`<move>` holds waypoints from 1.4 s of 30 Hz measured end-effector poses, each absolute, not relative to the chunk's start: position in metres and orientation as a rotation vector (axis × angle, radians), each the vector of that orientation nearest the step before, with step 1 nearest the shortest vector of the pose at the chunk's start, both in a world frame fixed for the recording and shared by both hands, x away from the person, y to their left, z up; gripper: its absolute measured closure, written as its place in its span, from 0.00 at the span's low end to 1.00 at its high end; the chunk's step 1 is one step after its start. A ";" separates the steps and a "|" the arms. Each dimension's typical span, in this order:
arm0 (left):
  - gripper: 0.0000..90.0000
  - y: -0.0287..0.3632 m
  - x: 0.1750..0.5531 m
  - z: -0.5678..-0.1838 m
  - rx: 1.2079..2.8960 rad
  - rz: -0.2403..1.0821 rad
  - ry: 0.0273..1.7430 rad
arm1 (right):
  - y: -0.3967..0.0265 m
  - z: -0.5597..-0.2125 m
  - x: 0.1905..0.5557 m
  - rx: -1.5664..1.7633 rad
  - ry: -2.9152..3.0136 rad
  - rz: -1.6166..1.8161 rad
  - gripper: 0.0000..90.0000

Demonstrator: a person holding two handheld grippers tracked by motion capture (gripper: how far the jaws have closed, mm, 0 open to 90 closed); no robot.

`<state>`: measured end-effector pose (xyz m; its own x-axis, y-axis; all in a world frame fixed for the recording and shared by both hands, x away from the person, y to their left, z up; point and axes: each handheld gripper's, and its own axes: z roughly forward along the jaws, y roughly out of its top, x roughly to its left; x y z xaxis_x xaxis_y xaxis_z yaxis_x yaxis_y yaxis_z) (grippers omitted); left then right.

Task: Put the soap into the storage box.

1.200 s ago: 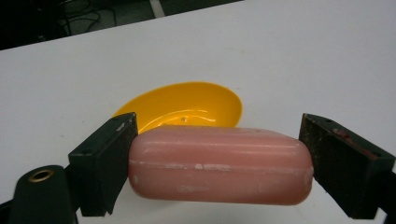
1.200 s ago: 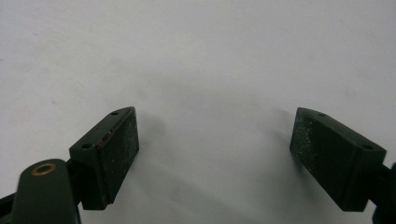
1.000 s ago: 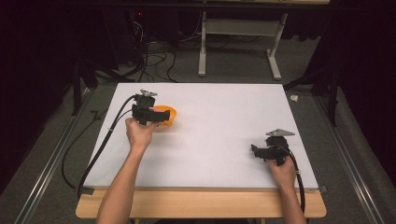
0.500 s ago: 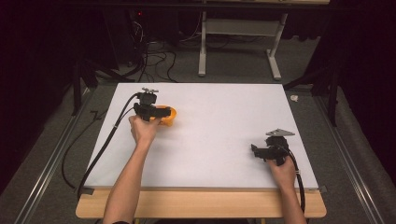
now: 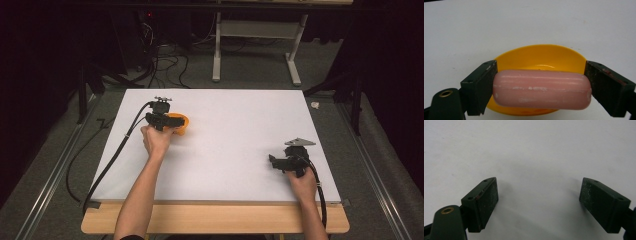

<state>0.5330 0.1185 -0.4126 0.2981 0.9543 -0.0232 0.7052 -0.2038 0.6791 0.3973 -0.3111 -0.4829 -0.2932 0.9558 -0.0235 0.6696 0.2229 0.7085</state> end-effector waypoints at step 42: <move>0.14 0.133 0.507 -0.388 1.944 0.596 1.390 | -0.311 -0.483 0.397 1.496 2.043 0.828 0.18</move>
<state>0.5075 0.1331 -0.3885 0.3292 0.9442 -0.0144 0.6402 -0.2120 0.7384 0.3973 -0.3111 -0.4830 -0.2926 0.9560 -0.0225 0.6704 0.2219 0.7080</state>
